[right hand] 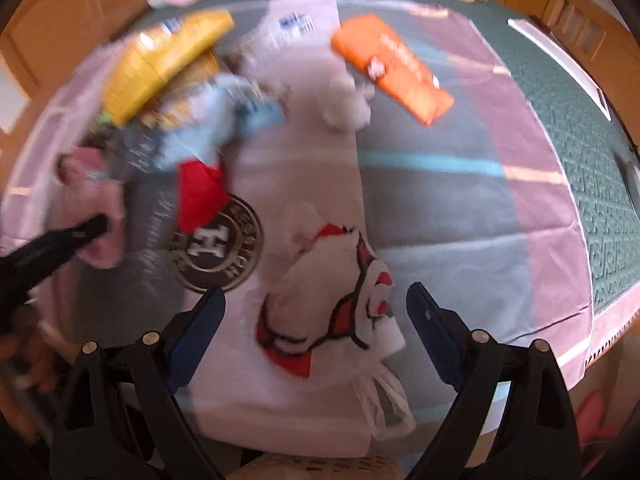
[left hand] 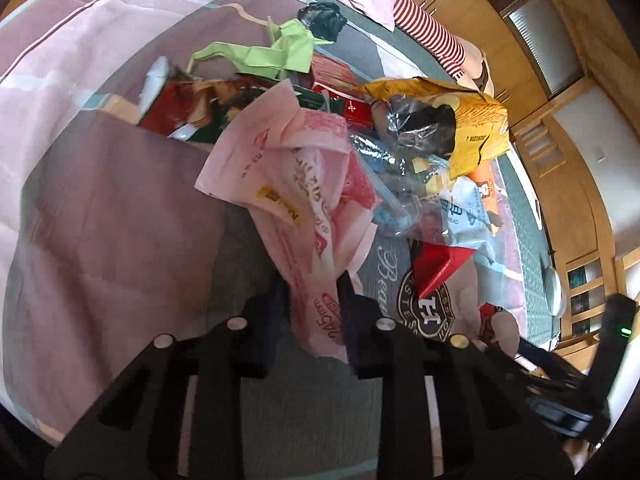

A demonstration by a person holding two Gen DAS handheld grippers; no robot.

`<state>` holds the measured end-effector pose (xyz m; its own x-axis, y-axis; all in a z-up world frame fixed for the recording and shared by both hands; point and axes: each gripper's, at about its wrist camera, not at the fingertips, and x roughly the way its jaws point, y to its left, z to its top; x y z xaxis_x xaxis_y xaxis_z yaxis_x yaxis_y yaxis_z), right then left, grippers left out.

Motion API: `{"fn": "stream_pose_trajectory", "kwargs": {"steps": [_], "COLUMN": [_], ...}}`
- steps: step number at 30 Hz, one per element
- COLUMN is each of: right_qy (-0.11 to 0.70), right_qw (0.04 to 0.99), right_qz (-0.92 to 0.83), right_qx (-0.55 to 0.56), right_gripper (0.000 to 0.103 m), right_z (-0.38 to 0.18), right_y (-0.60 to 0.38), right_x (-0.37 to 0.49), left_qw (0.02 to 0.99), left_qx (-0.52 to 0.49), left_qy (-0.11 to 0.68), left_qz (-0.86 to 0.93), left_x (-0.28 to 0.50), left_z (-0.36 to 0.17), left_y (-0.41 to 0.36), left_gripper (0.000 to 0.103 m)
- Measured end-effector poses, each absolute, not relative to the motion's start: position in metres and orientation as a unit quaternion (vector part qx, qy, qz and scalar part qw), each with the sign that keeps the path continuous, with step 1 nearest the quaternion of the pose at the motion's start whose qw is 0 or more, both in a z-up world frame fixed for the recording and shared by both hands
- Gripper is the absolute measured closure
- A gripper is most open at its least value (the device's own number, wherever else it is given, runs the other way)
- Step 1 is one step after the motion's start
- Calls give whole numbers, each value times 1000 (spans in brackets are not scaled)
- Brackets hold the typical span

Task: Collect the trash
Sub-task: 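Grasp the pink plastic bag with left tool while right tool grasps white-red bag, then drop the pink bag and white-red bag into the wastebasket with both tools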

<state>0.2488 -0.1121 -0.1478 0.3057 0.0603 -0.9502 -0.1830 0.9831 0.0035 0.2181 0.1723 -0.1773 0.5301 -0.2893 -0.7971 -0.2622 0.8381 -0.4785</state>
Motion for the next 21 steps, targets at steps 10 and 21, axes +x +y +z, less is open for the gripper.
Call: {"fn": "stream_pose_trajectory", "kwargs": {"steps": [10, 21], "right_qy": [534, 428], "right_qw": [838, 887], "right_qz": [111, 166], "right_qx": [-3, 54], "right_gripper": [72, 72], "right_z": [-109, -45], "right_y": [-122, -139], "right_x": [217, 154], "left_qw": [850, 869], "left_qx": [-274, -277], "left_qy": [451, 409], "left_qz": [-3, -17], "left_x": [171, 114], "left_z": [-153, -137], "left_y": [175, 183], "left_gripper": [86, 86]}}
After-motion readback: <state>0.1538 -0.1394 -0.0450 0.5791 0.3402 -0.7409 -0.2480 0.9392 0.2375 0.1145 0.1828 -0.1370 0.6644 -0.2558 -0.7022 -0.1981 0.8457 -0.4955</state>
